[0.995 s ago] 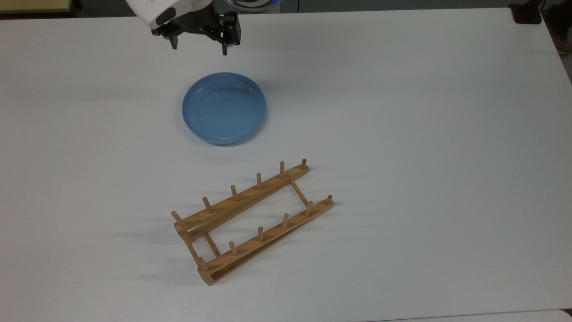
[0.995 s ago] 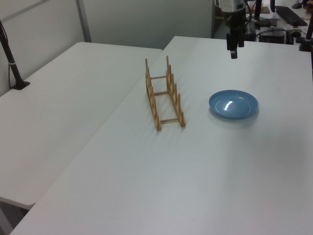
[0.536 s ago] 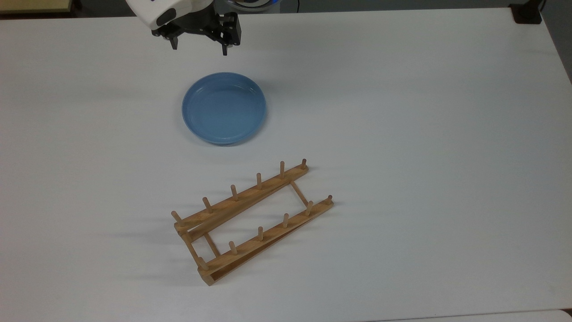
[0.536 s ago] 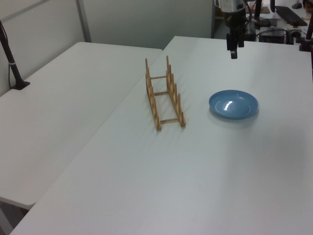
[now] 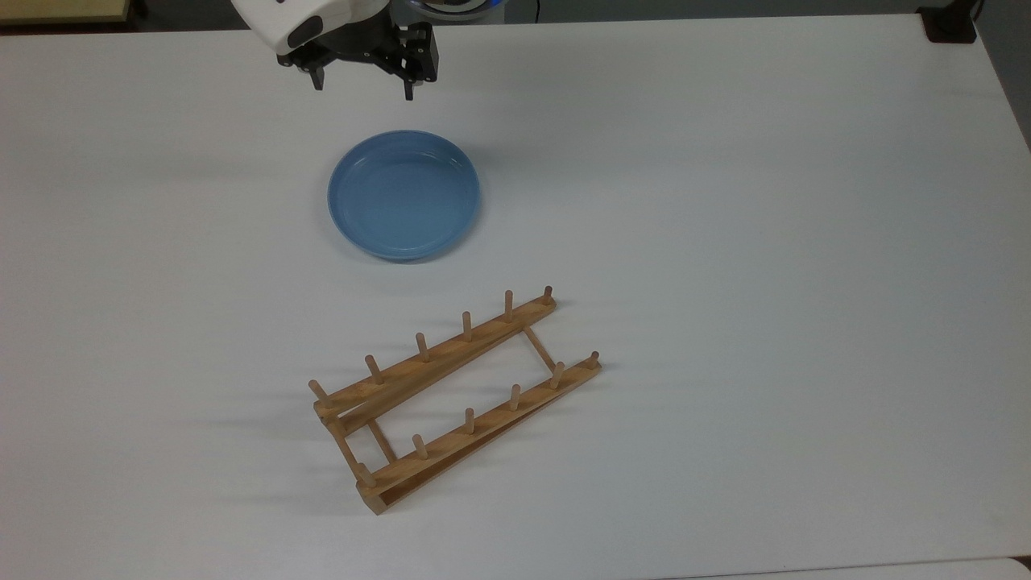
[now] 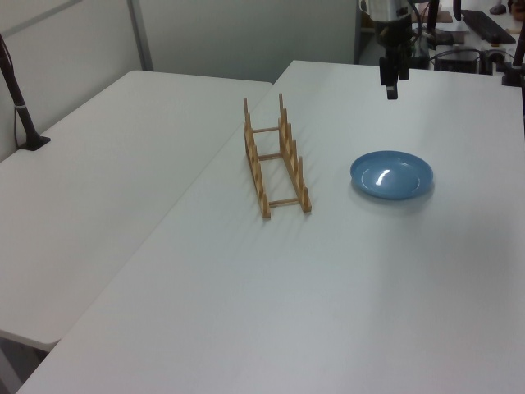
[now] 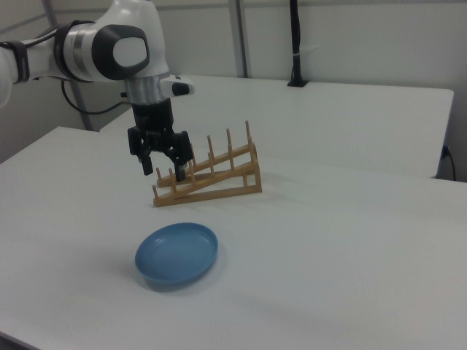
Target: Place plate in plate rack
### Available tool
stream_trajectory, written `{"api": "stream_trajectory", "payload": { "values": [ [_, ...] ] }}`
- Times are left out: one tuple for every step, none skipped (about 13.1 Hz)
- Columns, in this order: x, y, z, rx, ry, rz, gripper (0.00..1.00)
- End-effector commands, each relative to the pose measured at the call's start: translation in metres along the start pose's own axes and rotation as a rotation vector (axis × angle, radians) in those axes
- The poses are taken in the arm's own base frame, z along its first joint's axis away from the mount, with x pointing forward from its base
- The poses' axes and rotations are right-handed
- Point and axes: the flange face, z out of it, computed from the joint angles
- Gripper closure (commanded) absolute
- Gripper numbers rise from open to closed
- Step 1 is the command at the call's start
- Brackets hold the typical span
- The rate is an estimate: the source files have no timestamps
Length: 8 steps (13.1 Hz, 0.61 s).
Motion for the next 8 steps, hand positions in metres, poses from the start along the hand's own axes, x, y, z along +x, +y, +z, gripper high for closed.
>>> {"api": "stream_trajectory", "payload": {
  "values": [
    [0.004,-0.007,0.009,0.013,-0.028,-0.025,0.0],
    [0.007,-0.007,0.016,0.012,-0.042,-0.02,0.0],
    [0.007,-0.004,0.015,0.044,-0.037,-0.012,0.0],
    [0.013,0.004,0.021,0.112,-0.035,0.014,0.0],
    [0.02,0.007,0.035,0.117,-0.048,-0.006,0.0],
    [0.023,0.017,0.042,0.128,-0.054,-0.042,0.0],
    [0.024,0.029,0.05,0.137,-0.062,-0.062,0.0],
    [0.03,0.03,0.06,0.137,-0.078,-0.078,0.0]
  ]
}}
